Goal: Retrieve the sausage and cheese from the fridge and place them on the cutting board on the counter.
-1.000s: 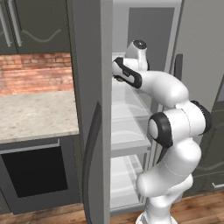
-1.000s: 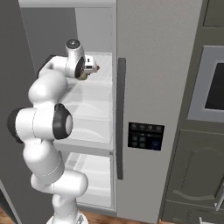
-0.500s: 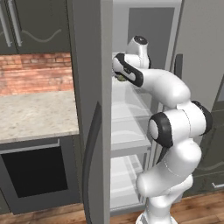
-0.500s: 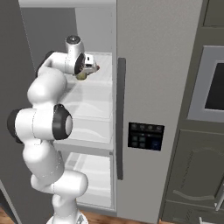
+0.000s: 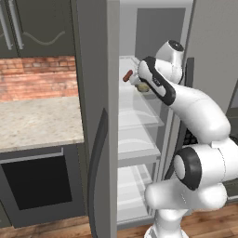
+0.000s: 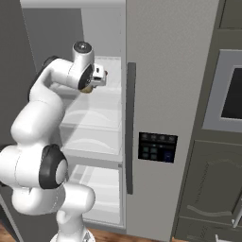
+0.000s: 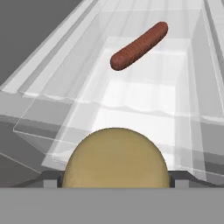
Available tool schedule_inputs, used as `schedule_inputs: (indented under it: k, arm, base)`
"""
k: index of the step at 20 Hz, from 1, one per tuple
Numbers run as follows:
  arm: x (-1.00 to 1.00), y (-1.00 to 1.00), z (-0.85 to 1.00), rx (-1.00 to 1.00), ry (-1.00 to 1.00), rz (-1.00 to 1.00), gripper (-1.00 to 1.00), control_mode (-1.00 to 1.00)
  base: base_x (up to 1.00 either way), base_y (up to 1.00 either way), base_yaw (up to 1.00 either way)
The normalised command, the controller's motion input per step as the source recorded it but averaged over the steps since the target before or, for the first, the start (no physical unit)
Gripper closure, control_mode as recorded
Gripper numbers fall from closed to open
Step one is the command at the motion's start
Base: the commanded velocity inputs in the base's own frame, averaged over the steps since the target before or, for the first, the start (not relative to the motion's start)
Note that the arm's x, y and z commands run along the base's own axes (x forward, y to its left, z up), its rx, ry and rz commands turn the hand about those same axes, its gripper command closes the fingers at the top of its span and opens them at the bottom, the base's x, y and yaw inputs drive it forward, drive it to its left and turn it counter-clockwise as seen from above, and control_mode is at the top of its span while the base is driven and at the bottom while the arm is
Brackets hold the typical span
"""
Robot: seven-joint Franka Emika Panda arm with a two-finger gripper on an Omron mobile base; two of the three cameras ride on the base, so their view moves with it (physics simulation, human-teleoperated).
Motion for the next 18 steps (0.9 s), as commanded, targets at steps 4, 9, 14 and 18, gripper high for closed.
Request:
schedule_inputs:
  k: [4, 9, 14, 18]
  arm:
    - [-1.0, -0.47, 0.18, 0.0, -0.01, 0.0, 1.0, -1.0]
    - [-0.99, -0.08, -0.14, -0.04, -0.01, 0.0, 1.0, -1.0]
    - [-0.87, 0.09, -0.61, -0.07, 0.03, 0.0, 1.0, -1.0]
    - [-0.49, 0.26, -0.9, -0.03, 0.05, 0.0, 1.0, -1.0]
  base:
    - [0.0, 0.0, 0.0]
    - [0.0, 0.0, 0.0]
    - [0.0, 0.0, 0.0]
    - [0.0, 0.0, 0.0]
